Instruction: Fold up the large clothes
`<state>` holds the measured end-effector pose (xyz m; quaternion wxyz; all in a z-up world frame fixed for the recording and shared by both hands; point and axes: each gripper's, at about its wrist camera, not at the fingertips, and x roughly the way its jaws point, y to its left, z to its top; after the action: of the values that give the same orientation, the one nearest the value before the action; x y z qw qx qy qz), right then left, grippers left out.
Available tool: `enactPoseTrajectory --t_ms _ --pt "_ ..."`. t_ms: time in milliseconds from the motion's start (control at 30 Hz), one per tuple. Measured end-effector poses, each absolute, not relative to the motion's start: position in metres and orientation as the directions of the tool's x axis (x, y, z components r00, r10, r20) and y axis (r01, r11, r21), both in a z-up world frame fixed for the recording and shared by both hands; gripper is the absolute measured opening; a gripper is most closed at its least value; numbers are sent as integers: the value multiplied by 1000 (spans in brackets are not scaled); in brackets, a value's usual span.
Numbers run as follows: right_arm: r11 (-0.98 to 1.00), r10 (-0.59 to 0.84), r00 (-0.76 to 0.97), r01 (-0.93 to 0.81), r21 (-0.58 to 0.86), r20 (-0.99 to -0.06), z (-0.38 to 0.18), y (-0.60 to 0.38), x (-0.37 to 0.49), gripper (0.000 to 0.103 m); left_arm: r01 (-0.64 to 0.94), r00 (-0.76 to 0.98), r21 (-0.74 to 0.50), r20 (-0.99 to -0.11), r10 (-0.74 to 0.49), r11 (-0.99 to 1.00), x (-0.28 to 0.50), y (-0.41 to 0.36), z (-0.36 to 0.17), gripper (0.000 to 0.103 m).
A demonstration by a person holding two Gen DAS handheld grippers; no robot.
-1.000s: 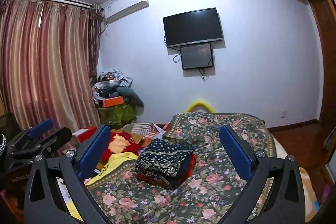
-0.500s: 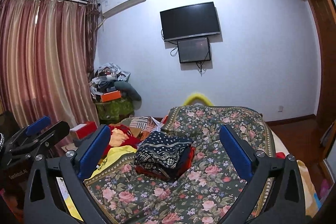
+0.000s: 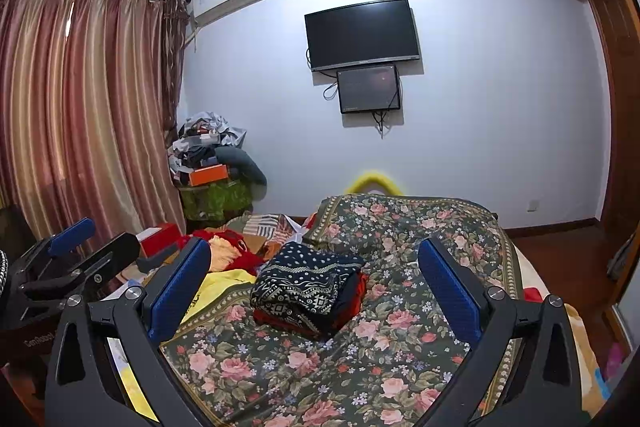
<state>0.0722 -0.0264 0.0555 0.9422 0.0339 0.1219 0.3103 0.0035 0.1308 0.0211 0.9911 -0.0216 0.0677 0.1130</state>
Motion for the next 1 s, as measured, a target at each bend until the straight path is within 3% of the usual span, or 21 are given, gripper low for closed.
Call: enactPoseTrajectory --t_ms 1000 --pt "815 580 781 -563 141 -232 57 -28 78 103 -182 972 -58 -162 171 982 12 137 17 101"
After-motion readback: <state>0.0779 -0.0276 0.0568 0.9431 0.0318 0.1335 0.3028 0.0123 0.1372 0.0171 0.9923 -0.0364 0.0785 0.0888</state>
